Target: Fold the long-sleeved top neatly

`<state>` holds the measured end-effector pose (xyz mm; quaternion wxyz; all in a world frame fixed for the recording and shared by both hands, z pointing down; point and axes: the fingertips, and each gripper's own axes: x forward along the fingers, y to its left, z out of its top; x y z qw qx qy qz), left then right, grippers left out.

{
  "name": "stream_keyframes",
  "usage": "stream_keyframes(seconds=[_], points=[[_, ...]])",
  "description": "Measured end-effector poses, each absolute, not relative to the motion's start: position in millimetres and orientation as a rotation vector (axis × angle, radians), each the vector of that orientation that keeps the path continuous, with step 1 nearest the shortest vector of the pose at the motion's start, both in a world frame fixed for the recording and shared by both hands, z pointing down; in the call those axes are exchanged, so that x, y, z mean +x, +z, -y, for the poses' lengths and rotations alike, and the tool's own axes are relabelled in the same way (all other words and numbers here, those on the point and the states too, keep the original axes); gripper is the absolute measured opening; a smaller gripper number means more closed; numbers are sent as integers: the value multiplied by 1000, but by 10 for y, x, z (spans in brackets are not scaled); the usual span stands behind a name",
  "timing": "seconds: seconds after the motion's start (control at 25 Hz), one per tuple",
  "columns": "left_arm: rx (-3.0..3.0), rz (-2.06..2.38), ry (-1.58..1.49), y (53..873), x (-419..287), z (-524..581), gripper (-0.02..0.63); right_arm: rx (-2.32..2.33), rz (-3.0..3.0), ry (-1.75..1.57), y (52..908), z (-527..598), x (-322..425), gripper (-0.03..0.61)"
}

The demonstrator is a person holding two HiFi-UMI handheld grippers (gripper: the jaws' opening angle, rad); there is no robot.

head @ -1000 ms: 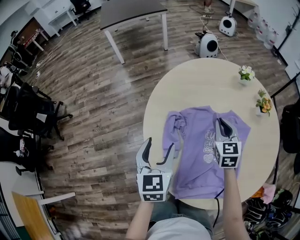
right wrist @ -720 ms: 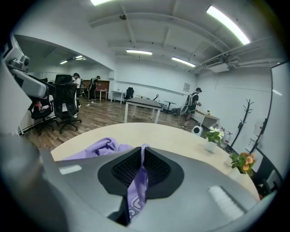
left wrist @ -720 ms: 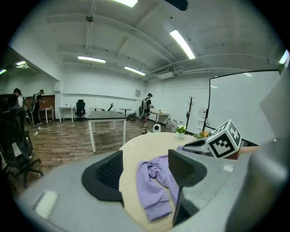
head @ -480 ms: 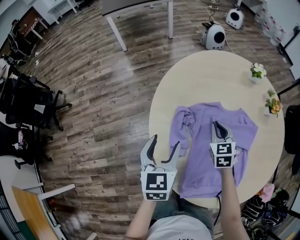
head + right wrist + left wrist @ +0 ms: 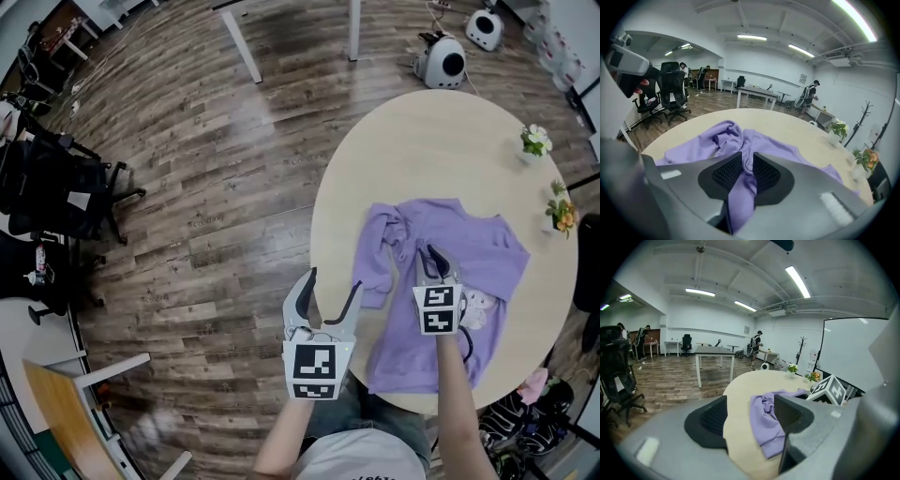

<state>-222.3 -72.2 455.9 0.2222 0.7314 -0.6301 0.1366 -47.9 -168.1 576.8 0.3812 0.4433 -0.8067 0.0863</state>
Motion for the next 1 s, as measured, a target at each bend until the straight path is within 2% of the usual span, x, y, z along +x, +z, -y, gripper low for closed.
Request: stream_keyframes(seconds=[0.24,0.4,0.64,1.0], points=[[1983,1767,369,4621,-2399,707,410,1105,2099,246,5777,1582,-695,149],[1968,1789,360,4620,-2487,704,410,1094,2143,237,5630,1506,-799,158],[1961,1817,343,4530,-2590,655,410,1036,2231,213,5350,1248,-1014,153],[1947,1847,321,4460,-2657,517,410,817,2314,170,5360,760,-1385,133]])
